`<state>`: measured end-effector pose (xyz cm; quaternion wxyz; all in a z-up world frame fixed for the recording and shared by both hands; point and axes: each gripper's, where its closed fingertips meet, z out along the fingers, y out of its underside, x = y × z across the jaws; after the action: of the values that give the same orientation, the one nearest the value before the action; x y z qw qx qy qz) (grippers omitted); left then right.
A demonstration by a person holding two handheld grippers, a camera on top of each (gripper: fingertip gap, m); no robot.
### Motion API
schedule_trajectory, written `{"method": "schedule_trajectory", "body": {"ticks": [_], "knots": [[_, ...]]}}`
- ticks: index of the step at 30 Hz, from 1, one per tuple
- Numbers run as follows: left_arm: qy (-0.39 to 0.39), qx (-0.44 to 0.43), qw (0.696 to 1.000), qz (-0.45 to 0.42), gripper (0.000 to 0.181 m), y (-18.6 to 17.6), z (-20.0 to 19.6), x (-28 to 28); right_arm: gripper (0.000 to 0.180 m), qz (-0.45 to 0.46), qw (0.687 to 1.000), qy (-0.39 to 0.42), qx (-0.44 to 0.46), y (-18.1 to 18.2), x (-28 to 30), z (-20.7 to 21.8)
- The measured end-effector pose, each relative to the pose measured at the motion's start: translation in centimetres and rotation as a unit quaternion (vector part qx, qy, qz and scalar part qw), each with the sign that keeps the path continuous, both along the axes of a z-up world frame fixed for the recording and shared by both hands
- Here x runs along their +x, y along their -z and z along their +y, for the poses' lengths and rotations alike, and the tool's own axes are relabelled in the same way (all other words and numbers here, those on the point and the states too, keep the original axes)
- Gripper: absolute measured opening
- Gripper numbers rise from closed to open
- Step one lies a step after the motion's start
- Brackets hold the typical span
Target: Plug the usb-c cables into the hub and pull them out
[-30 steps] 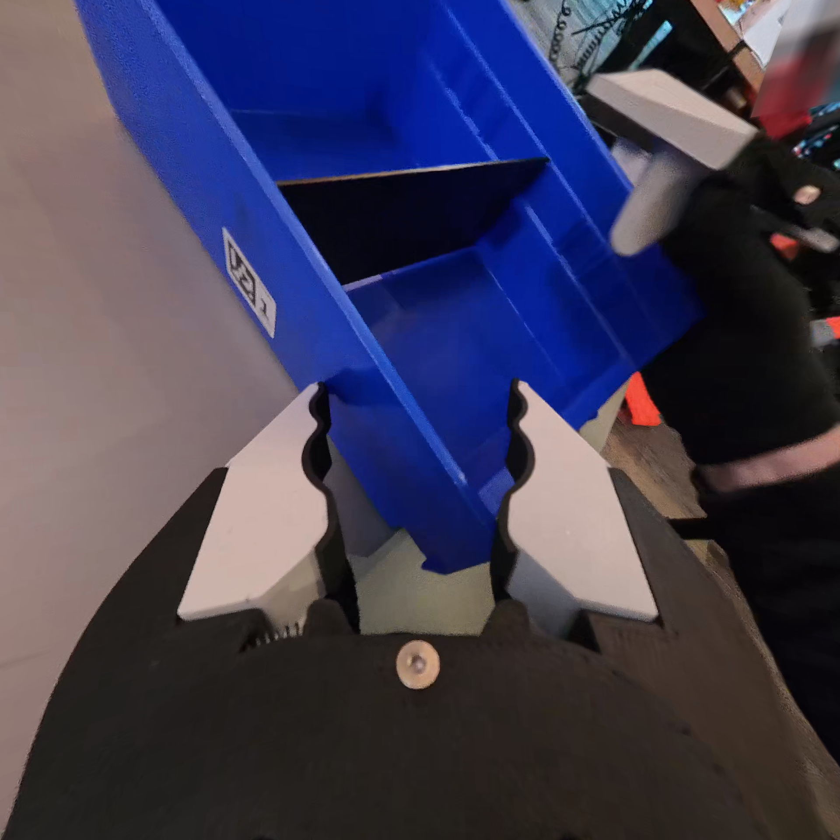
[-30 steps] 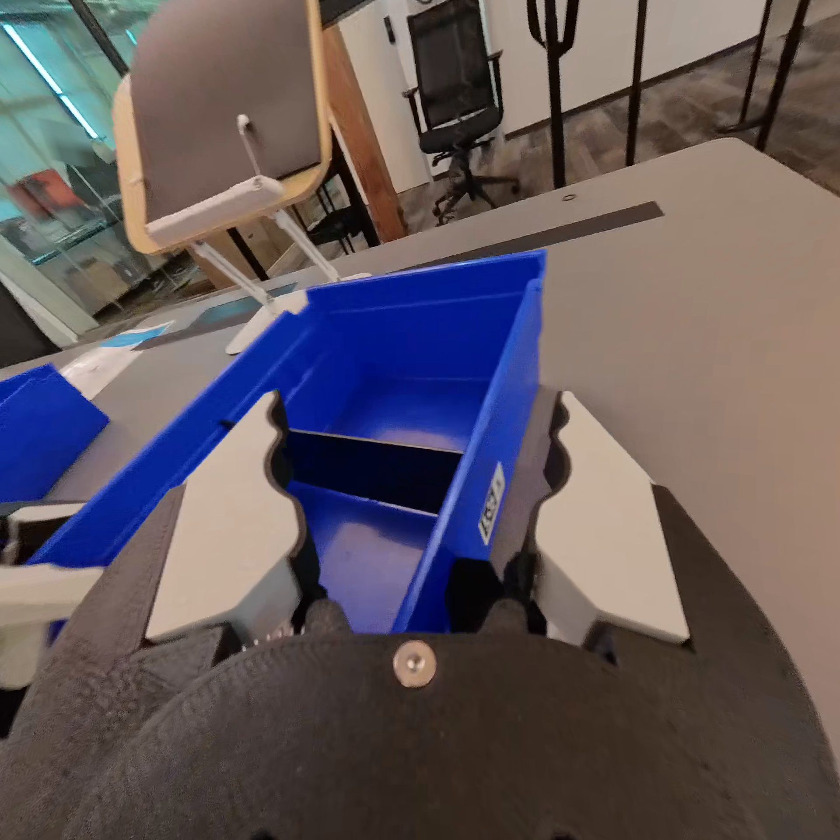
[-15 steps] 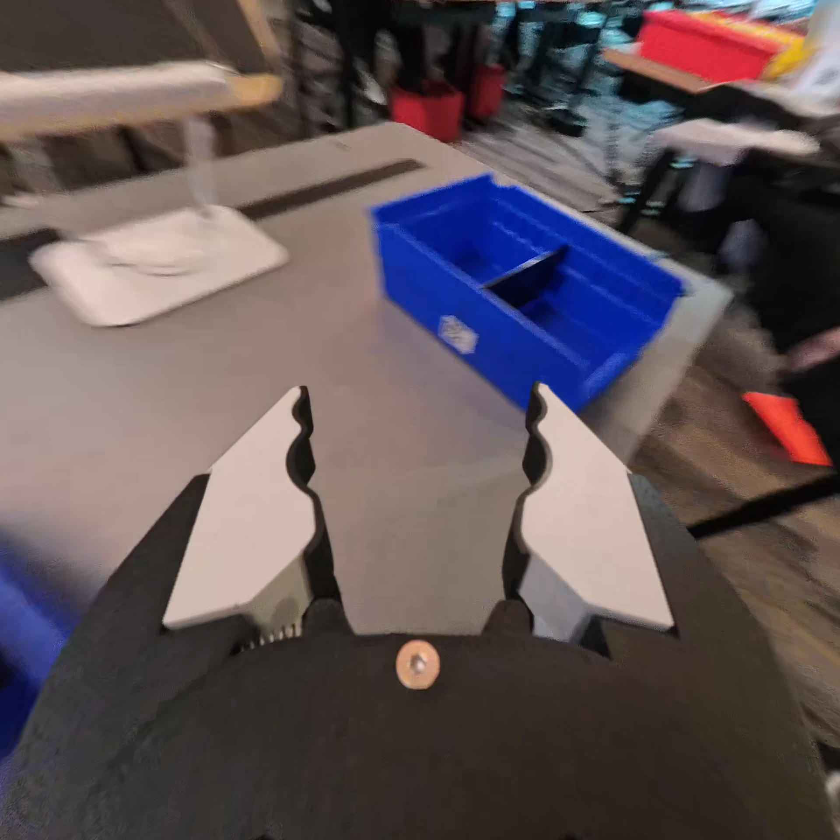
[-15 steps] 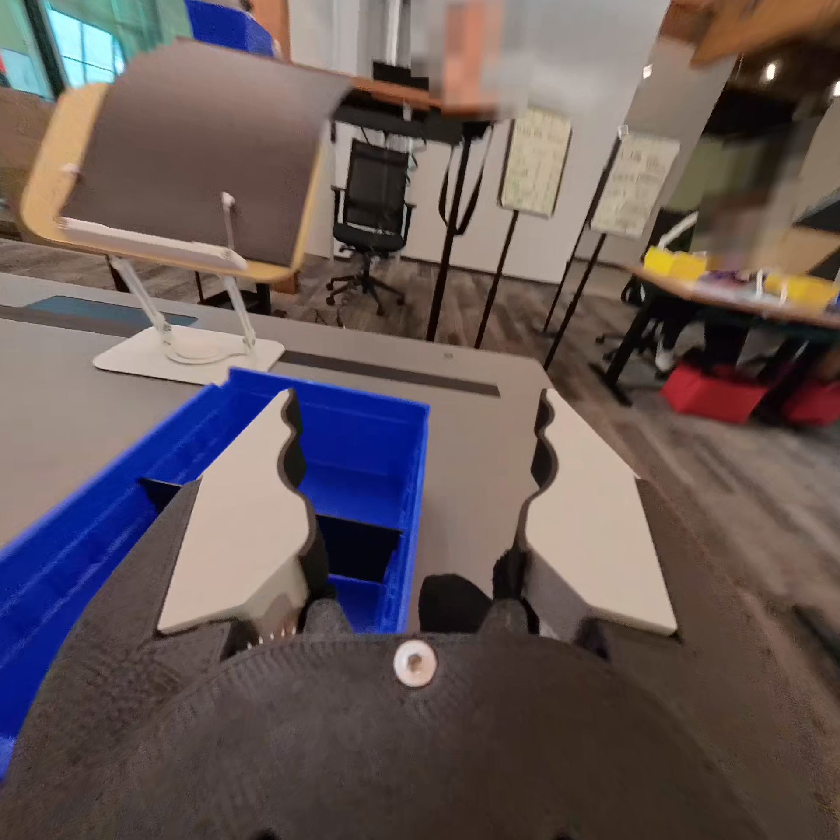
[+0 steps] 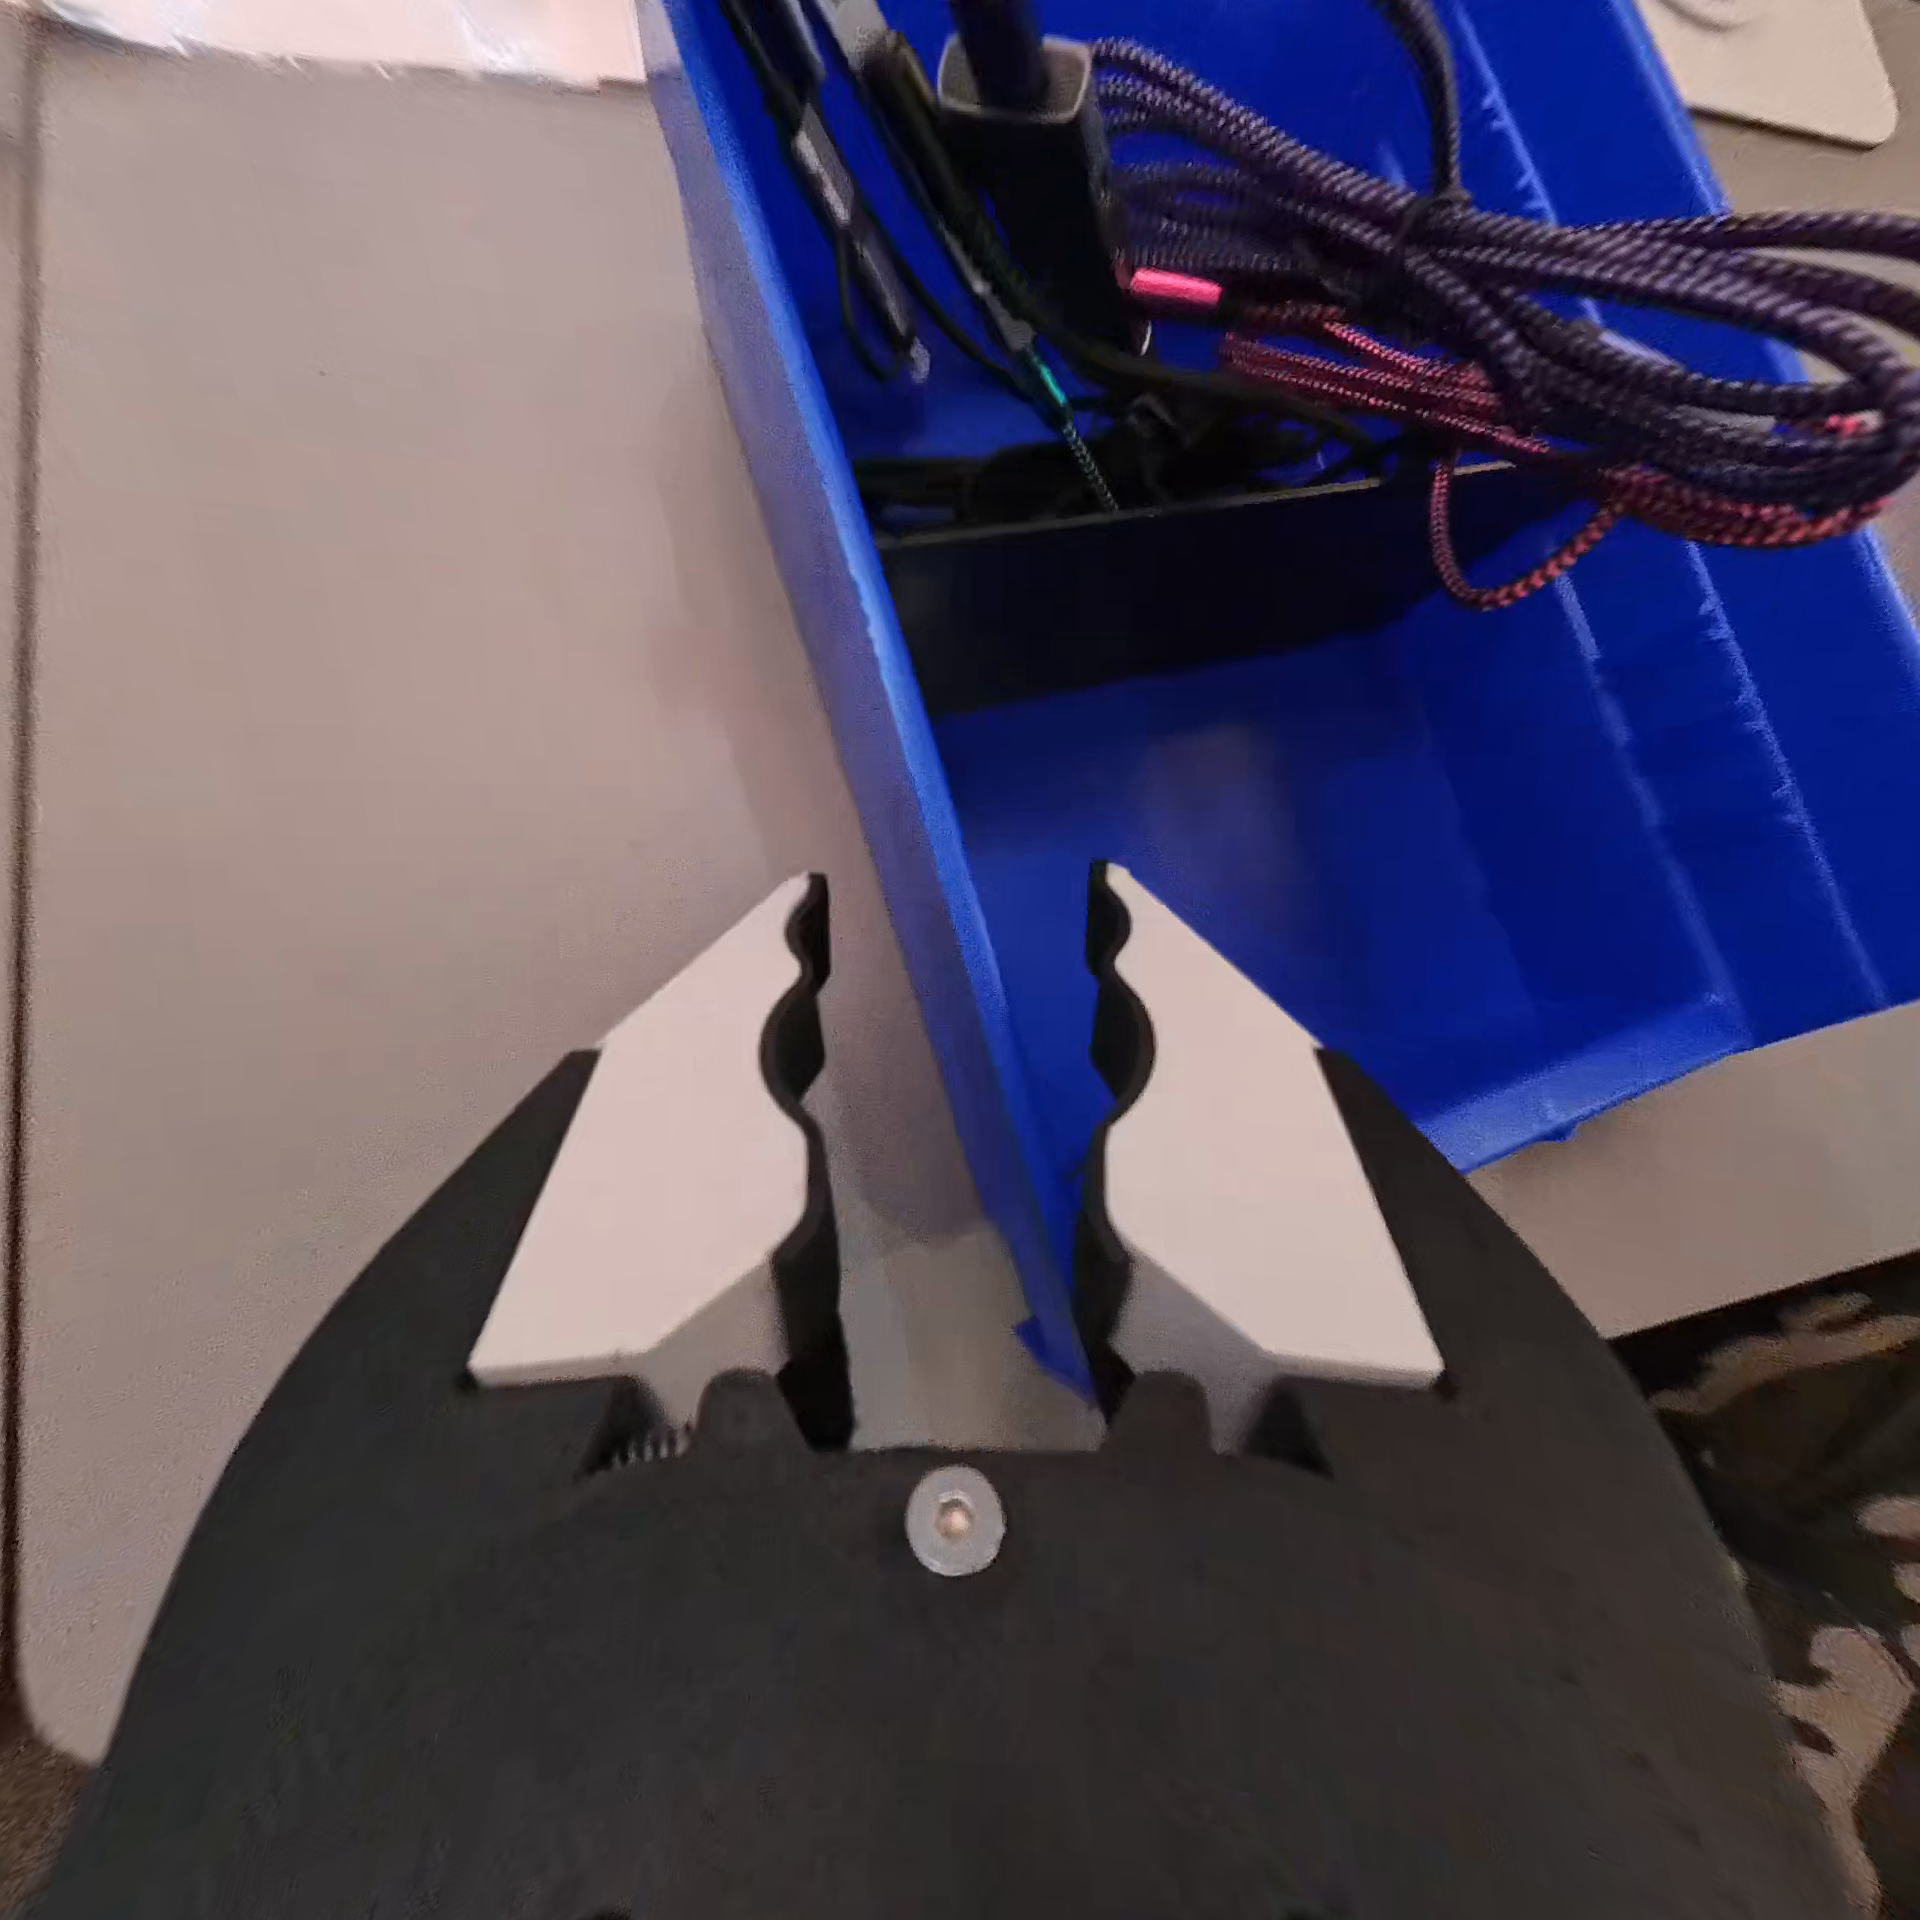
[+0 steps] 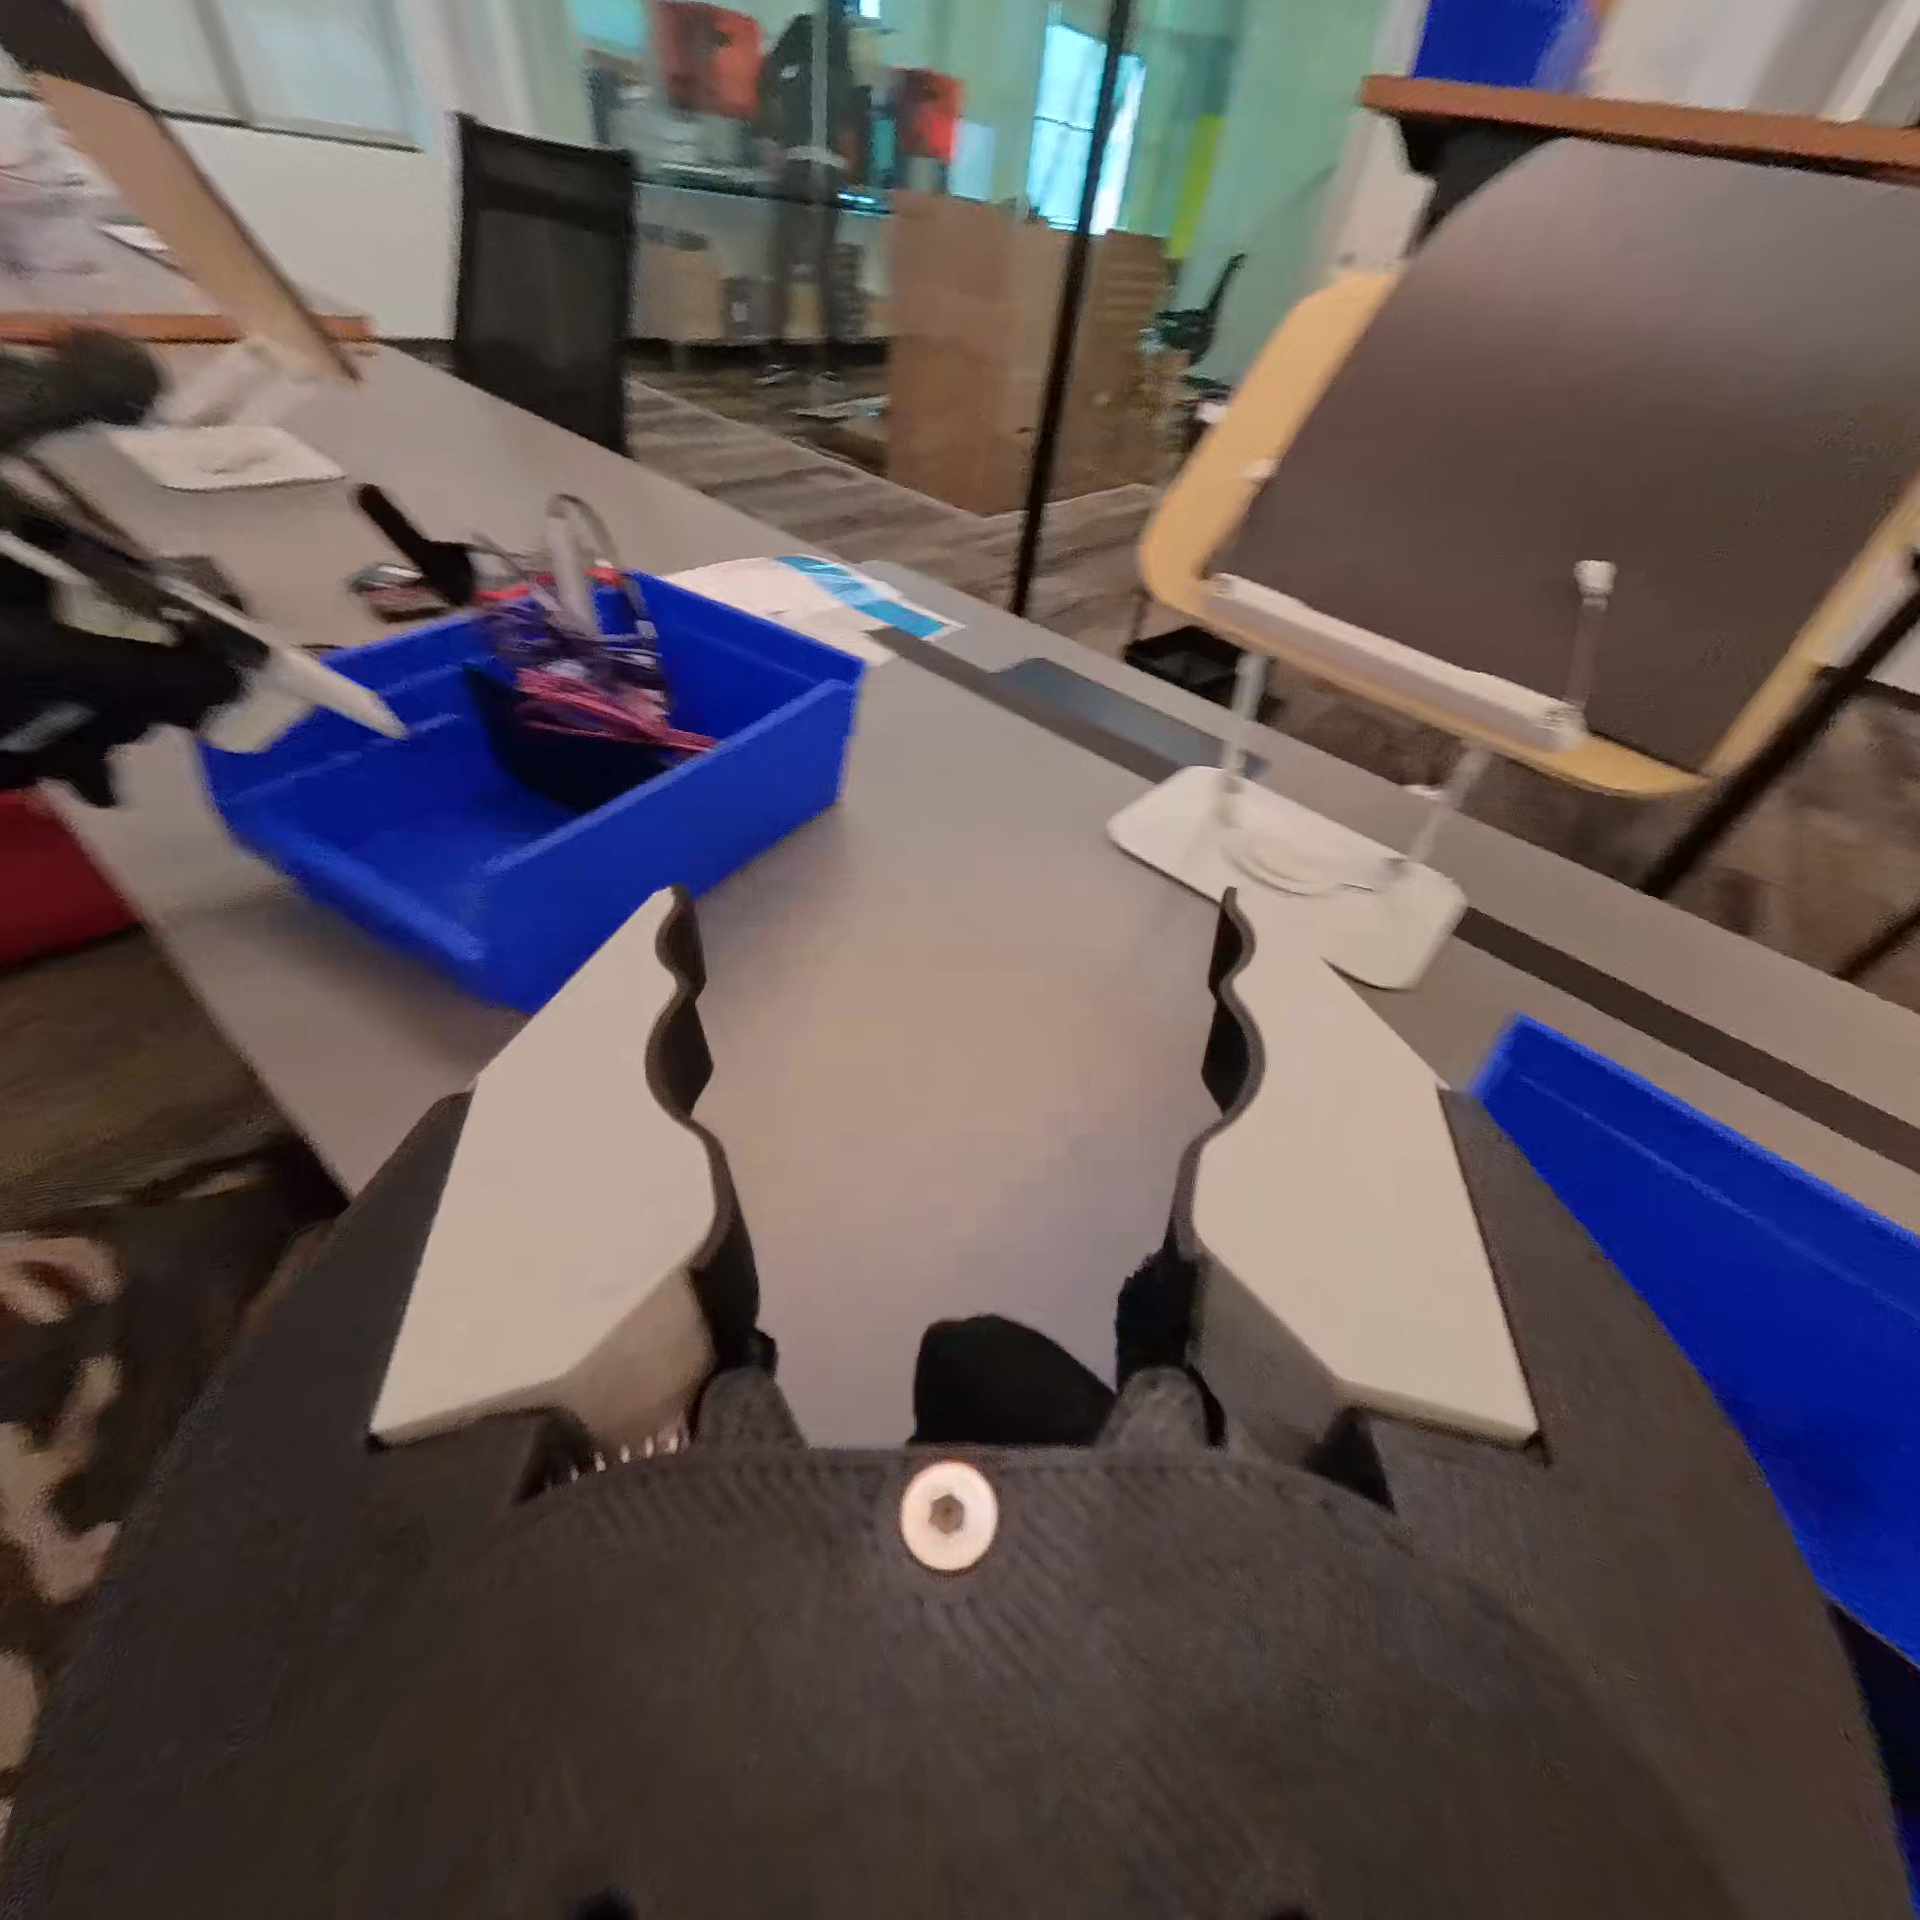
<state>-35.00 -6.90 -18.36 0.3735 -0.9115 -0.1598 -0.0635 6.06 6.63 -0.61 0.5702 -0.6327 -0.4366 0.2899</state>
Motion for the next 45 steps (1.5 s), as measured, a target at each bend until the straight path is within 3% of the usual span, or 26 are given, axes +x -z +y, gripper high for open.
{"method": "schedule_trajectory", "body": {"ticks": [1, 3, 6, 12, 19, 34, 37, 38, 39, 40, 45], "knots": [[0.008, 0.001, 1.0, -0.019, 0.034, 0.1, 0.2, 0.3, 0.095, 0.009, 1.0, -0.022, -0.014, -0.1, -1.4, -1.5], [0.006, -0.003, 1.0, -0.014, 0.024, 0.1, 0.2, -0.1, 0.093, 0.037, 0.995, -0.077, -0.054, -0.7, -4.0, -5.0], [-0.001, -0.028, 0.998, 0.062, 0.005, 0.5, -0.3, -2.2, 0.087, 0.061, 0.986, -0.127, -0.091, -1.1, -6.6, -9.0], [-0.024, 0.002, 0.999, 0.03, 0.005, 0.5, -1.0, -4.0, 0.081, 0.072, 0.974, -0.158, -0.147, 2.9, -9.6, -13.8], [-0.058, 0.013, 0.998, 0.021, 0.004, 0.4, -2.2, -5.7, 0.085, 0.032, 0.966, -0.157, -0.204, 9.3, -10.8, -13.6], [-0.13, 0.031, 0.991, 0.006, 0.005, 0.4, -4.8, -9.5, 0.084, -0.045, 0.979, -0.151, -0.132, 11.9, -10.3, -13.1], [-0.121, 0.053, 0.991, -0.027, 0.01, 0.3, -4.7, -9.3, 0.085, -0.064, 0.98, -0.154, -0.109, 12.3, -10.3, -13.3], [-0.113, 0.051, 0.992, -0.037, 0.032, 0.2, -4.7, -9.1, 0.086, -0.066, 0.981, -0.153, -0.104, 12.3, -10.3, -13.3], [-0.112, 0.045, 0.992, -0.046, 0.066, 0.1, -4.8, -9.1, 0.088, -0.067, 0.981, -0.151, -0.1, 12.3, -10.3, -13.2], [-0.109, 0.055, 0.992, -0.044, 0.077, -0.6, -4.7, -9.3, 0.092, -0.066, 0.983, -0.145, -0.096, 12.2, -10.2, -12.9], [-0.073, 0.134, 0.987, 0.047, 0.082, -6.4, -3.4, -7.6, 0.096, -0.069, 0.986, -0.127, -0.085, 12.4, -9.8, -11.7]]}}
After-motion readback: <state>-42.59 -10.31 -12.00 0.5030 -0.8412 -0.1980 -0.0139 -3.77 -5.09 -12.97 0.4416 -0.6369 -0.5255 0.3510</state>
